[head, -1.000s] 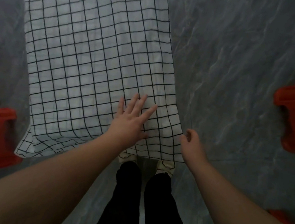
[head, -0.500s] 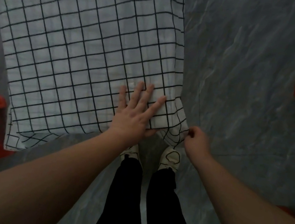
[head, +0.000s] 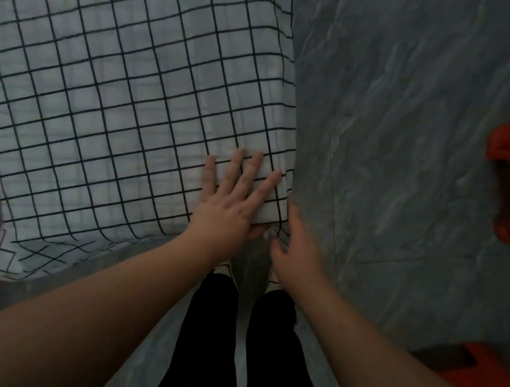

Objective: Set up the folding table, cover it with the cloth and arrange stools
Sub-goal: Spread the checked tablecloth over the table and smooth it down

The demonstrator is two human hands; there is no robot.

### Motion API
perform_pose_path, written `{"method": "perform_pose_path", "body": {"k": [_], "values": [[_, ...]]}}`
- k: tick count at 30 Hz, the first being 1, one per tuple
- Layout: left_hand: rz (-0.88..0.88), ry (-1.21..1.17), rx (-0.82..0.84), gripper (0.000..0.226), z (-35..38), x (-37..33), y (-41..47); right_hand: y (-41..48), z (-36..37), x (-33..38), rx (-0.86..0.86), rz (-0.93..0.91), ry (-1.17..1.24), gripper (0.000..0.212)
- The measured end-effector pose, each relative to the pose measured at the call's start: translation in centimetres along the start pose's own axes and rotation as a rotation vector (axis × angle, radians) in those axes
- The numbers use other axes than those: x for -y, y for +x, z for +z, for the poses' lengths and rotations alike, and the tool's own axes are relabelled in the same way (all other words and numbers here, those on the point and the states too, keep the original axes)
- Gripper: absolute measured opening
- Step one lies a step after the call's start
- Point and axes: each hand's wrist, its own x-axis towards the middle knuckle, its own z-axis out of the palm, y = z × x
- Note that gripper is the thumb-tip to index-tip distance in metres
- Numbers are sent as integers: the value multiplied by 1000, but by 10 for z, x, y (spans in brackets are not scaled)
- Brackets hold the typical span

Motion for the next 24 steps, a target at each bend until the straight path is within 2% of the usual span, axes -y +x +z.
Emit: {"method": "perform_pose_path", "body": {"k": [2,5,8,10,13,16,20,24], "values": [[-8,11,12,92,2,-1,2,11,1,2,-39,11,36,67],[-23,21,26,92,2,-2,4,19,-3,4,-66,-16,-80,48],[-24,8,36,98,3,-2,4,23,-12,3,13,-41,-163,42],[-24,-10,45,100,1,-1,3,27,-22,5,81,-68,-203,46],[-19,-59,75,100,-6,-1,3,37,-33,5,176,-75,-302,35],[-14,-113,103,100,-12,-1,2,40,-39,5,207,-56,-336,35],[-17,-135,104,98,-20,2,-1,34,-41,13,215,-33,-257,39],[-29,-139,89,97,-24,-2,-6,26,-41,22,208,-61,-169,66]]}}
